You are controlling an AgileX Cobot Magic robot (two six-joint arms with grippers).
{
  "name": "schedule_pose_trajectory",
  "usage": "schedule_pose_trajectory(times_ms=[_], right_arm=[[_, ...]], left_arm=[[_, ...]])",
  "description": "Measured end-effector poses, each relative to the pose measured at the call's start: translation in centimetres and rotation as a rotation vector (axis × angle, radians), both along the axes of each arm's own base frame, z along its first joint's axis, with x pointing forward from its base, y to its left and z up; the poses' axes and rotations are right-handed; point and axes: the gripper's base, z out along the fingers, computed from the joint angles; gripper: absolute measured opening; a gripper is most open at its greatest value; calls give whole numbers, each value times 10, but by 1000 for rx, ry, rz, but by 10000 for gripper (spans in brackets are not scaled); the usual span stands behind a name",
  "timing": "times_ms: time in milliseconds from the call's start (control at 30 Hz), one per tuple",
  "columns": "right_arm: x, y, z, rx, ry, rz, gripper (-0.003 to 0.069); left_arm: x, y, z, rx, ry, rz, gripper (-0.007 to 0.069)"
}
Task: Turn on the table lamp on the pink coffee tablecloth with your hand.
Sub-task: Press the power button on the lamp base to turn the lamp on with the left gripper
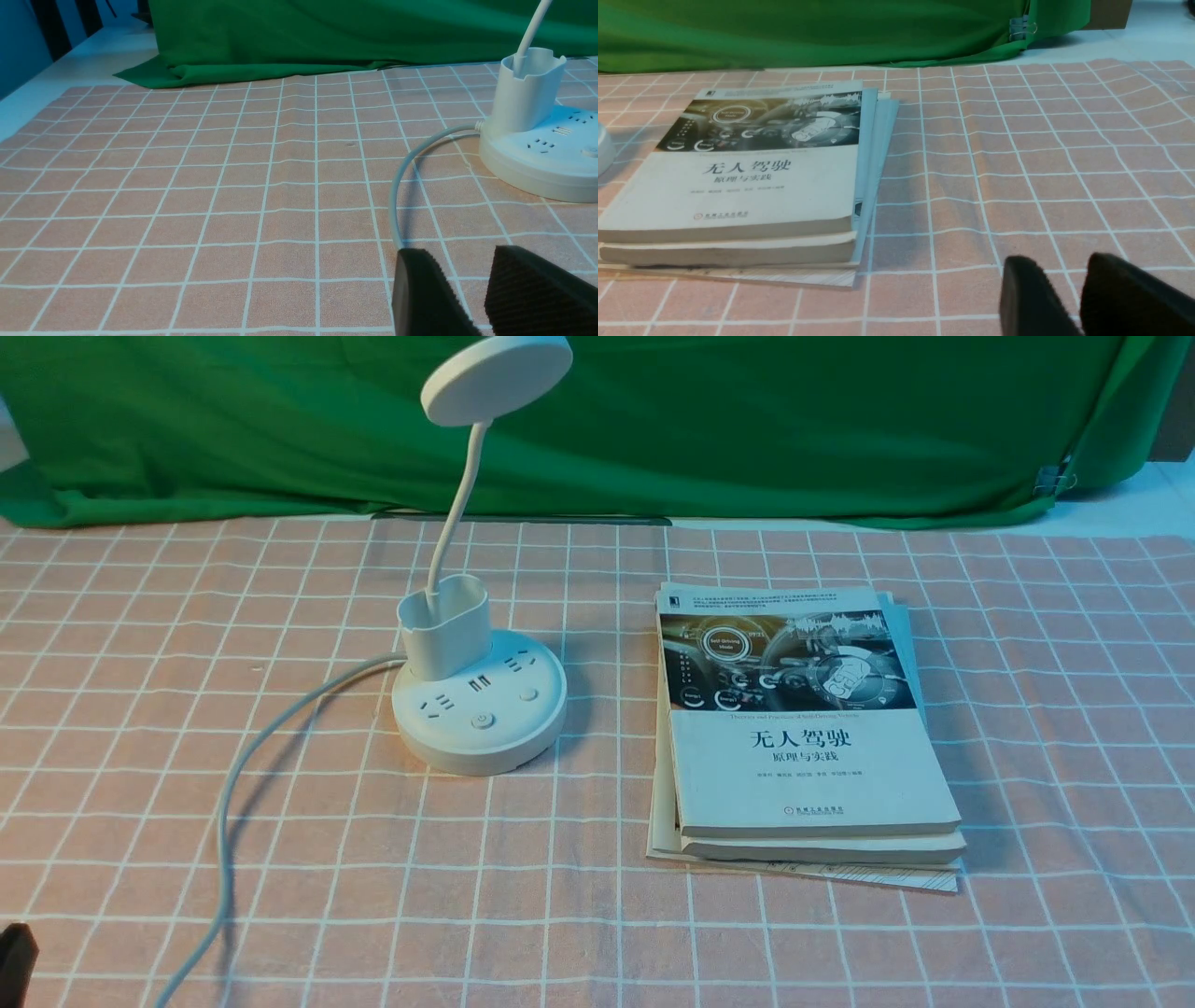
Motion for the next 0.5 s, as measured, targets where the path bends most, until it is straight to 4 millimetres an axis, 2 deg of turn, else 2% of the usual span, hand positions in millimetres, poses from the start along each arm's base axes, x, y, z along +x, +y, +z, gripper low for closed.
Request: schedule_pose_trajectory(times_ms=[500], right_arm=[[0,0,0,0,-1,0,241]], left_arm=[[0,0,0,0,0,0,237]])
